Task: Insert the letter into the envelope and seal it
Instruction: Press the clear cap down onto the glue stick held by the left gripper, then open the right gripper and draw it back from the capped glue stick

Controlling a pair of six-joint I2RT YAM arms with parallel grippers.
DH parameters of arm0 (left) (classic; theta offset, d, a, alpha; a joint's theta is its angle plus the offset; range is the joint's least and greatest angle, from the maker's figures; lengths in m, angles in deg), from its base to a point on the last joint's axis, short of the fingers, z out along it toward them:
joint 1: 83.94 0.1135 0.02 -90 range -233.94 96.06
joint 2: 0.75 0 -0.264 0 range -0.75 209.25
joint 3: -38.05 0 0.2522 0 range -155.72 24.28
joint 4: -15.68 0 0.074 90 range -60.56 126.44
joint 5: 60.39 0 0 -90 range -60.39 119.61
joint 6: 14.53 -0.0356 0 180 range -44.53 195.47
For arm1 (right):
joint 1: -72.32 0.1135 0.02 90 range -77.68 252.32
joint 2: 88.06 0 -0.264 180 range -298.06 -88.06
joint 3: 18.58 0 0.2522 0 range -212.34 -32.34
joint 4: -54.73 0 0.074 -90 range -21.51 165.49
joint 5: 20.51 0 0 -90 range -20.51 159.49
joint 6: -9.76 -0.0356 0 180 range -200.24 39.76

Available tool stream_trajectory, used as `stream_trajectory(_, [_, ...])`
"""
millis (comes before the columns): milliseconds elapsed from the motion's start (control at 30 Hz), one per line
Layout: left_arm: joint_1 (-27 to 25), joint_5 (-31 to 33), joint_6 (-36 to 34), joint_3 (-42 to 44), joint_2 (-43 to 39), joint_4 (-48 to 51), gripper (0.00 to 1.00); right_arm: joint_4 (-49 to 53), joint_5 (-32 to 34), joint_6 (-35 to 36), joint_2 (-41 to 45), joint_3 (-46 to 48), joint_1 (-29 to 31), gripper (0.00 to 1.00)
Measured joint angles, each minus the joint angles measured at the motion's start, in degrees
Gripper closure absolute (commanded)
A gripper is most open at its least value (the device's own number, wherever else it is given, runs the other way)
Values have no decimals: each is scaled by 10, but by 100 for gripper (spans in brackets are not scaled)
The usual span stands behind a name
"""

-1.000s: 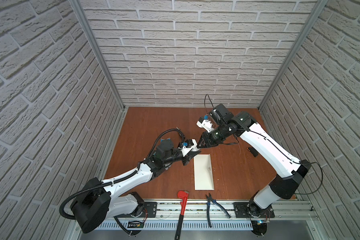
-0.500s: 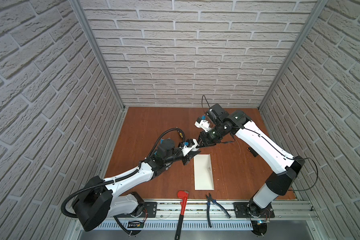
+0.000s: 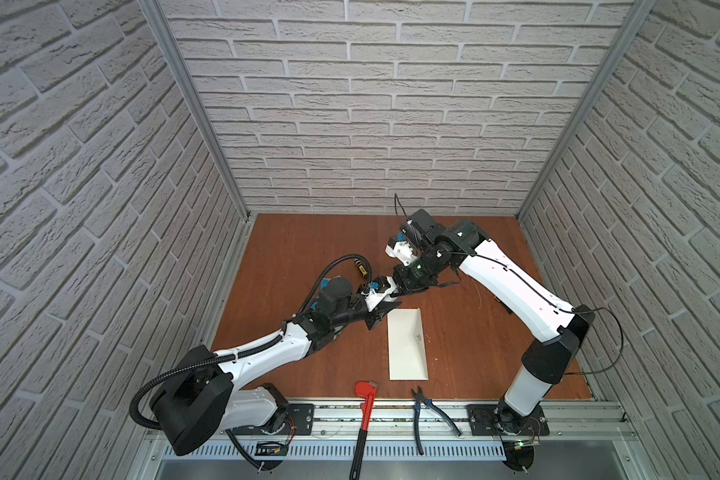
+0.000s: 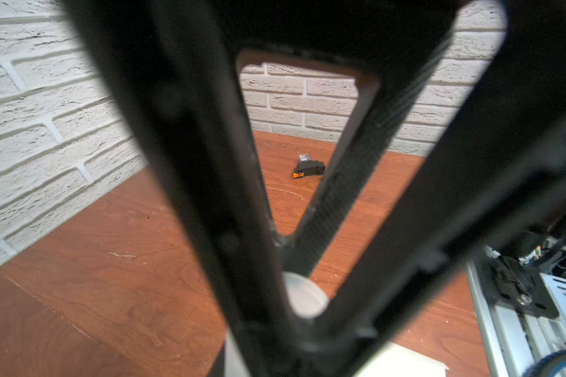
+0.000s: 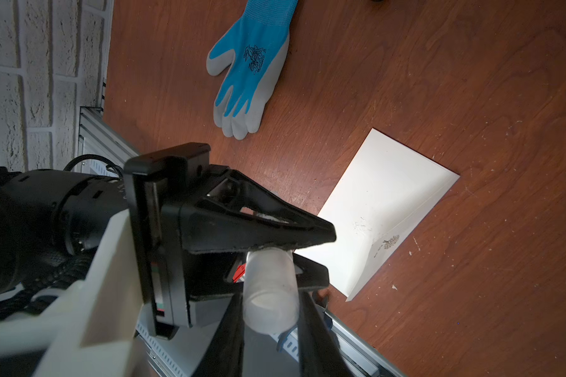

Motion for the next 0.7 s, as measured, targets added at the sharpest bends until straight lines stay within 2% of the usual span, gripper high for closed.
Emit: stream_trajectory(700, [0, 4, 10, 0, 10, -5, 100, -2, 8, -3, -6, 0, 0, 81])
